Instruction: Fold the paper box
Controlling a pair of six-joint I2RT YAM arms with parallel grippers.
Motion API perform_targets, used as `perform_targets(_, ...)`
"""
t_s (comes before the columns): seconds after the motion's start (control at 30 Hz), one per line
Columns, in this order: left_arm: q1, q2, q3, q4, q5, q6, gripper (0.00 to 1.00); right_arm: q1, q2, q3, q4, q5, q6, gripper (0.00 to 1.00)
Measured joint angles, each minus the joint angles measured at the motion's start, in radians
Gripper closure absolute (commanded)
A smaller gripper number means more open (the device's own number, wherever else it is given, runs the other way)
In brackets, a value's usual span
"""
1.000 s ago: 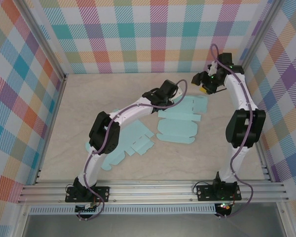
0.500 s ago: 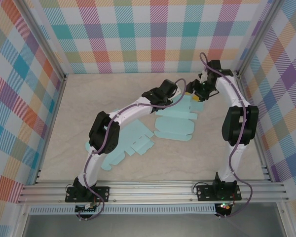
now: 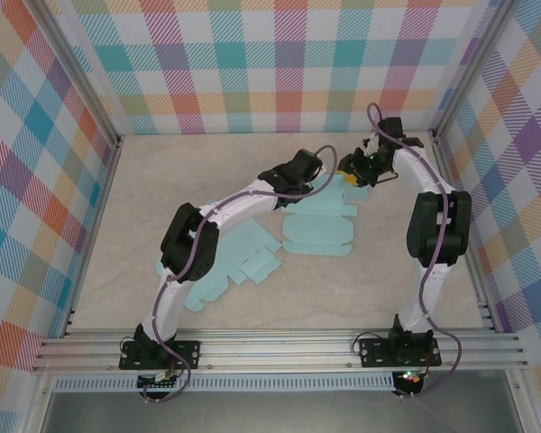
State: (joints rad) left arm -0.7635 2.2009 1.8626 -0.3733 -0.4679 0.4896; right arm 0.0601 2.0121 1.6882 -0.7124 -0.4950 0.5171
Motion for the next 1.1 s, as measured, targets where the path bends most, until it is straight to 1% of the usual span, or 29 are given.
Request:
perform_targets(0.1,0.0,-0.04,-0.1,0.065,-0.027,-0.003,1.0,-0.009,-0.035,-0.051,0.017,-0.003,0.0,0.46)
perform_targets(0.23,0.0,-0.084,-0.196,0.158,-0.077,-0.004,1.0,-0.028,-0.128,-0.13,0.032,-0.011,-0.004,0.41)
perform_targets(0.47,0.0,-0.127,-0.253,0.277,-0.146,-0.021,1.0,-0.083,-0.351,-0.312,0.085,-0.01,-0.007,0.41)
perform_targets(0.6,0.0,-0.13,-0.26,0.309,-0.155,-0.033,1.0,-0.098,-0.42,-0.436,0.124,0.011,-0.007,0.4)
perform_targets(0.73,0.0,-0.13,-0.283,0.328,-0.155,-0.041,1.0,-0.098,-0.419,-0.552,0.172,0.042,-0.005,0.41)
perform_targets(0.8,0.0,-0.13,-0.294,0.328,-0.154,-0.046,1.0,-0.098,-0.404,-0.582,0.192,0.061,-0.004,0.41)
perform_targets(1.0,0.0,-0.13,-0.304,0.328,-0.154,-0.063,1.0,-0.098,-0.311,-0.58,0.293,0.076,-0.004,0.4)
perform_targets(1.1,0.0,-0.13,-0.304,0.328,-0.152,-0.072,1.0,-0.098,-0.242,-0.539,0.33,0.063,0.0,0.41)
